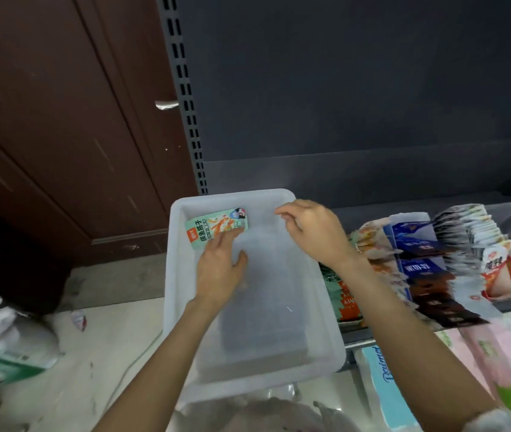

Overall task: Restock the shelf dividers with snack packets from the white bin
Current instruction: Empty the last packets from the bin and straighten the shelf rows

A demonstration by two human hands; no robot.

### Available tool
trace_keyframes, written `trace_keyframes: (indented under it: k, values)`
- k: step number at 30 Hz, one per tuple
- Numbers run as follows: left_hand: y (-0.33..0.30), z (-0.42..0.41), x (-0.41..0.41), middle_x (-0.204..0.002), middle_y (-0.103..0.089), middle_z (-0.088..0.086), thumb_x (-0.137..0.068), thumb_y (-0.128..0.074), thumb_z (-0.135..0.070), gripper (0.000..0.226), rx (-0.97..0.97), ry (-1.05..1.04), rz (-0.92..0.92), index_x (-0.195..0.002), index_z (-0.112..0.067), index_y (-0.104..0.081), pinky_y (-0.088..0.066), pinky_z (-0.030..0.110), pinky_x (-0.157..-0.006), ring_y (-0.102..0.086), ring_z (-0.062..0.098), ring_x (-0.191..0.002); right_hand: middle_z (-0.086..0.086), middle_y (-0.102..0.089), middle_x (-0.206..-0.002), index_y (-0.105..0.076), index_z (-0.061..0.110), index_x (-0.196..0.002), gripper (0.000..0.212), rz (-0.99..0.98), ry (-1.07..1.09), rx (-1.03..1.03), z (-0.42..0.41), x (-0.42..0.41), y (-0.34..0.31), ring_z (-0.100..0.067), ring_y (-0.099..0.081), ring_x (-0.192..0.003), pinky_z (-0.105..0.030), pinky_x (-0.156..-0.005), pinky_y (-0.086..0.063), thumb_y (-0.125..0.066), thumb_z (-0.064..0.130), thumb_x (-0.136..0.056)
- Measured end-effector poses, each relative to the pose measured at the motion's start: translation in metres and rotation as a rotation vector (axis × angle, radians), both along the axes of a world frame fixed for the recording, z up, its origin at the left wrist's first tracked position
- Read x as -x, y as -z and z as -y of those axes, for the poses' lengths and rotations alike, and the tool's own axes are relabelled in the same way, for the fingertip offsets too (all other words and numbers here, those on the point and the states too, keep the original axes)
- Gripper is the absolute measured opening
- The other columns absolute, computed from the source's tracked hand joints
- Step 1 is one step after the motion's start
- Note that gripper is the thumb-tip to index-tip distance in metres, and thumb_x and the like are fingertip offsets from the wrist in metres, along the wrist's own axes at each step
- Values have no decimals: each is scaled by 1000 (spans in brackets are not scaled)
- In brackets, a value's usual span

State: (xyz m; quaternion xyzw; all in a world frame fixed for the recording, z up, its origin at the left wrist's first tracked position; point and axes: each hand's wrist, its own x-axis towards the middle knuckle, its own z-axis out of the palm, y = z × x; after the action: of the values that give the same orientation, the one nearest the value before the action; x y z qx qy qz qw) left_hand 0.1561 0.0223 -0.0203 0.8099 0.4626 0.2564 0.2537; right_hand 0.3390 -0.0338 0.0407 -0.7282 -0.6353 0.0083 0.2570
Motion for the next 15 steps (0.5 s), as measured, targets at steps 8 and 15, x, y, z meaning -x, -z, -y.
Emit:
trace_keyframes:
  k: [8, 15]
  values:
    - [17, -83, -5, -148, -25, 14, -90, -51, -26, 66, 1, -40, -647, -146, -10, -19, -25, 38, -109, -26, 32, -134, -5, -45, -140, -45, 15, -137, 53, 62, -127, 318, -100, 52, 76, -26, -40, -128, -35, -102, -32, -54, 7, -84]
    - [11, -89, -3, -119, -59, 8, -89, -52, -14, 39, -62, 151, -943, -127, -15, -44, -45, 32, -87, -59, 26, -109, -12, -52, -127, -46, 19, -133, 53, 107, -51, 397, -86, 57, 100, -31, -46, -116, -37, -95, -35, -61, 14, -82]
